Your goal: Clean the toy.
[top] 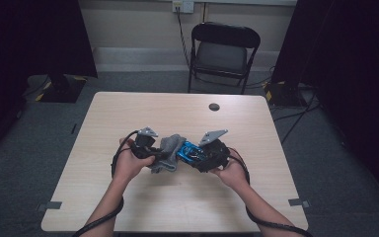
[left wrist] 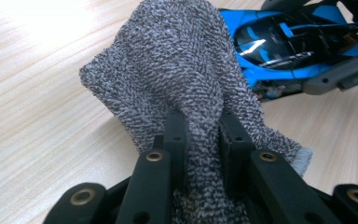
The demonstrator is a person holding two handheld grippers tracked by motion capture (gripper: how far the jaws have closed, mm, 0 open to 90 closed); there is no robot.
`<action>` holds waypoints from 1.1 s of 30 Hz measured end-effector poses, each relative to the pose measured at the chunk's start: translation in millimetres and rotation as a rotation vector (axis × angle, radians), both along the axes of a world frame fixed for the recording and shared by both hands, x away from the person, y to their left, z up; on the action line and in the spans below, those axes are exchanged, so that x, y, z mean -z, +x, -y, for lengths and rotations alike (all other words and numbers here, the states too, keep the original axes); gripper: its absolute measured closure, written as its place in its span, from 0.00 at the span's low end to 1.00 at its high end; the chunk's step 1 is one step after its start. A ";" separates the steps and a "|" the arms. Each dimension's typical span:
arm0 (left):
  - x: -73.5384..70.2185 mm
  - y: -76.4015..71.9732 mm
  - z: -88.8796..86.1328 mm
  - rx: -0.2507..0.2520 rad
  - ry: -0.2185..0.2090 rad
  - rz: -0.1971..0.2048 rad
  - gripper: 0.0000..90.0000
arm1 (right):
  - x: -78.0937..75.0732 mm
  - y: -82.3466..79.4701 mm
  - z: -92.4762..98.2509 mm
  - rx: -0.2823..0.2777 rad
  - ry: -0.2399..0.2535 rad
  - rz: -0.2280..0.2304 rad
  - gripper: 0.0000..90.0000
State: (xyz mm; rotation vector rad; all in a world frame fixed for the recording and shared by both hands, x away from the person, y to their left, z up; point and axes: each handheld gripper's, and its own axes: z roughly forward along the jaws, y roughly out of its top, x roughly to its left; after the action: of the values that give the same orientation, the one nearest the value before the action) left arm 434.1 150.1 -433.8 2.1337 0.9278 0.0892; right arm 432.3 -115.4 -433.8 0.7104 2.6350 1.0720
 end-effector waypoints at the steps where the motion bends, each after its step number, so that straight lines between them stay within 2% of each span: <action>1: -0.1 -0.1 0.1 0.003 0.001 0.004 0.85 | 0.5 1.2 0.4 0.004 0.001 -0.003 0.31; 10: -0.9 -3.4 0.6 0.017 0.002 0.004 0.85 | -0.8 7.0 2.9 0.027 -0.001 -0.002 0.31; 19: 1.7 -8.7 0.9 0.025 0.003 0.013 0.85 | -0.3 12.3 8.0 0.040 0.006 -0.020 0.31; 25: 2.9 -12.9 1.7 0.034 0.000 0.011 0.85 | -0.8 14.4 9.1 0.045 -0.008 -0.025 0.31; 29: 0.9 -17.1 2.0 0.048 0.005 0.013 0.85 | -0.6 17.1 12.5 0.066 -0.003 -0.019 0.31; 33: 1.8 -20.8 1.5 0.053 -0.005 0.017 0.85 | 0.2 22.1 18.0 0.098 0.004 -0.033 0.31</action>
State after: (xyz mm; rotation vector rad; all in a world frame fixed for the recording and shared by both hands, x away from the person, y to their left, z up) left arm 413.3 148.6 -435.6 2.1484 0.8597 0.0784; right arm 454.4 -133.5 -434.0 0.8556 2.5954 1.0480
